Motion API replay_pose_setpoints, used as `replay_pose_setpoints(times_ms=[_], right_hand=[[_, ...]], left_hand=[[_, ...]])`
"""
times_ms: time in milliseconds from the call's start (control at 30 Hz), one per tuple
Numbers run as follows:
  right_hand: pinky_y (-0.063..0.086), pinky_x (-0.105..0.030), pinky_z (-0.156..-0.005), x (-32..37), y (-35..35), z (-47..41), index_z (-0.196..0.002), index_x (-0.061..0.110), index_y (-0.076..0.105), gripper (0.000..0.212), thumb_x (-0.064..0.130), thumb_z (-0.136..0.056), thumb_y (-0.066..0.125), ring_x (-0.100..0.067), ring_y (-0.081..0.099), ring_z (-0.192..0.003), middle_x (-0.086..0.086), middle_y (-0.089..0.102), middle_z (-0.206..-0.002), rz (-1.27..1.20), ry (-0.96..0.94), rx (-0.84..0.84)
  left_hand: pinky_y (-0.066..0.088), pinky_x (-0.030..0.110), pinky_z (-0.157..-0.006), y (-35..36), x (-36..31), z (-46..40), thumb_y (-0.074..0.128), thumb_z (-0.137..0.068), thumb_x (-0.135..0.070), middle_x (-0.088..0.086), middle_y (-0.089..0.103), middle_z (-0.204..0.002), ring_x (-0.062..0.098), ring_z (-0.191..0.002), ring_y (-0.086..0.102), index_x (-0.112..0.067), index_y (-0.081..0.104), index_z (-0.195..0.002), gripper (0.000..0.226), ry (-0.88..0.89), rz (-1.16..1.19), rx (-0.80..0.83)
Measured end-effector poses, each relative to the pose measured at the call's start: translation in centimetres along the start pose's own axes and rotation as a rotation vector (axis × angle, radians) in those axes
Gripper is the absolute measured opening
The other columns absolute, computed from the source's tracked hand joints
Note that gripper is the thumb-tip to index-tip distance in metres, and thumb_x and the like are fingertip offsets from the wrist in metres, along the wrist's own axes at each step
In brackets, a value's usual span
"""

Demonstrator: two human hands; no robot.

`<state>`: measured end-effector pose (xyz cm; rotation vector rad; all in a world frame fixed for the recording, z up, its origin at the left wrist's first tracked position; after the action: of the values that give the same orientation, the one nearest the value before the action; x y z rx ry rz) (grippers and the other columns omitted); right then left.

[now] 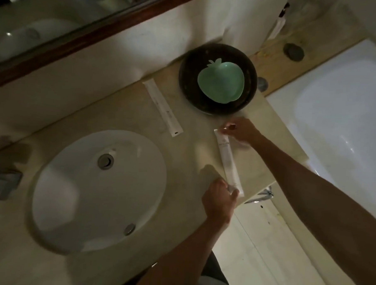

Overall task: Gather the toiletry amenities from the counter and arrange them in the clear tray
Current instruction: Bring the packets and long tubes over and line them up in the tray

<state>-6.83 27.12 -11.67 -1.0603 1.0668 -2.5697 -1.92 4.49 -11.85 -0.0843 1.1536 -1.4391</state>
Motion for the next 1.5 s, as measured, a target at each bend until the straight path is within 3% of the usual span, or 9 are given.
replay_pose_setpoints(times_ms=[167, 367, 500, 600, 700, 800, 967, 1300, 1500], right_hand=[[0.047, -0.033, -0.083, -2.6, -0.6, 1.0, -0.102, 0.013, 0.076, 0.023, 0.032, -0.090, 0.070, -0.025, 0.066, -0.093, -0.009, 0.073, -0.100, -0.106, 0.063, -0.132], [0.048, -0.030, -0.082, -6.6, -1.0, 4.2, -0.106, 0.013, 0.075, 0.026, 0.034, -0.090, 0.071, -0.022, 0.064, -0.091, -0.007, 0.071, -0.098, -0.248, 0.213, -0.274], [0.044, -0.027, -0.072, -5.5, 1.4, 6.1, -0.100, 0.009, 0.076, 0.027, 0.033, -0.088, 0.073, -0.019, 0.063, -0.082, -0.008, 0.070, -0.089, -0.301, 0.238, -0.315], [0.047, -0.029, -0.074, -1.4, 5.1, 7.4, -0.101, 0.007, 0.077, 0.025, 0.029, -0.088, 0.073, -0.020, 0.065, -0.085, -0.007, 0.071, -0.090, -0.341, 0.233, -0.294], [0.047, -0.024, -0.074, 4.9, 9.7, 8.8, -0.100, 0.008, 0.078, 0.021, 0.023, -0.087, 0.074, -0.017, 0.068, -0.083, -0.006, 0.074, -0.089, -0.408, 0.175, -0.276], [0.046, -0.016, -0.057, 13.0, 14.8, 11.1, -0.096, 0.006, 0.078, 0.018, 0.021, -0.087, 0.074, -0.002, 0.059, -0.058, -0.006, 0.070, -0.073, -0.460, 0.125, -0.214], [0.047, -0.026, -0.062, 26.0, 25.3, 17.1, -0.087, 0.016, 0.076, 0.014, 0.029, -0.089, 0.071, -0.013, 0.063, -0.066, 0.001, 0.070, -0.072, -0.496, 0.047, -0.012], [0.045, -0.014, -0.048, 43.6, 46.5, 26.0, -0.087, 0.016, 0.080, 0.019, 0.033, -0.089, 0.070, -0.010, 0.067, -0.063, -0.001, 0.074, -0.076, -0.148, -0.138, 0.354], [0.060, -0.034, -0.070, 48.4, 53.0, 27.3, -0.093, 0.027, 0.076, 0.022, 0.044, -0.089, 0.063, -0.009, 0.068, -0.070, 0.007, 0.072, -0.078, 0.258, -0.264, 0.440]], left_hand=[[0.057, 0.033, -0.069, 1.4, -0.3, 0.2, 0.057, -0.082, -0.054, -0.002, 0.072, -0.088, 0.016, -0.081, 0.069, -0.021, 0.068, -0.093, 0.036, -0.024, -0.078, 0.015], [0.057, 0.030, -0.062, 1.0, 1.4, 0.3, 0.061, -0.083, -0.041, 0.003, 0.075, -0.075, 0.019, -0.069, 0.070, -0.013, 0.077, -0.085, 0.032, -0.077, 0.085, 0.129], [0.036, 0.025, -0.052, -4.1, 6.3, 0.2, 0.063, -0.088, -0.038, 0.005, 0.064, -0.056, 0.015, -0.051, 0.056, -0.006, 0.071, -0.068, 0.039, -0.049, 0.107, 0.098], [0.034, 0.024, -0.050, -10.1, 12.6, 0.4, 0.068, -0.083, -0.034, -0.003, 0.048, -0.043, 0.002, -0.041, 0.044, -0.013, 0.061, -0.053, 0.038, -0.100, 0.189, 0.002], [0.041, 0.014, -0.051, -17.1, 19.4, 2.0, 0.073, -0.078, -0.038, -0.011, 0.066, -0.058, -0.002, -0.053, 0.059, -0.024, 0.077, -0.076, 0.015, -0.166, 0.269, -0.109], [0.038, 0.010, -0.049, -24.4, 26.3, 5.0, 0.076, -0.079, -0.034, -0.008, 0.066, -0.060, -0.002, -0.052, 0.056, -0.021, 0.076, -0.075, 0.013, -0.189, 0.305, -0.252], [0.038, 0.012, -0.048, -34.4, 39.0, 12.9, 0.077, -0.081, -0.027, -0.001, 0.066, -0.062, 0.004, -0.053, 0.055, -0.016, 0.075, -0.078, 0.012, -0.323, 0.464, -0.477], [0.053, 0.031, -0.071, -46.0, 63.9, 25.0, 0.078, -0.080, -0.034, 0.001, 0.071, -0.073, 0.018, -0.072, 0.068, -0.015, 0.075, -0.085, 0.020, -0.569, 0.484, -0.662], [0.055, 0.034, -0.079, -47.9, 70.8, 25.7, 0.079, -0.078, -0.036, 0.010, 0.074, -0.092, 0.026, -0.089, 0.069, -0.010, 0.076, -0.097, 0.032, -0.678, 0.364, -0.623]])
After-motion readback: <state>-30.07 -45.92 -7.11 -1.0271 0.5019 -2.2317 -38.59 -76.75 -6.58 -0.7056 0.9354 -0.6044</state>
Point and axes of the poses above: each hand's wrist, its own z-axis away from the middle knuckle, its own y-axis out of the palm, x = y × z, the point moved 5 cm from there along -z, towards the middle knuckle
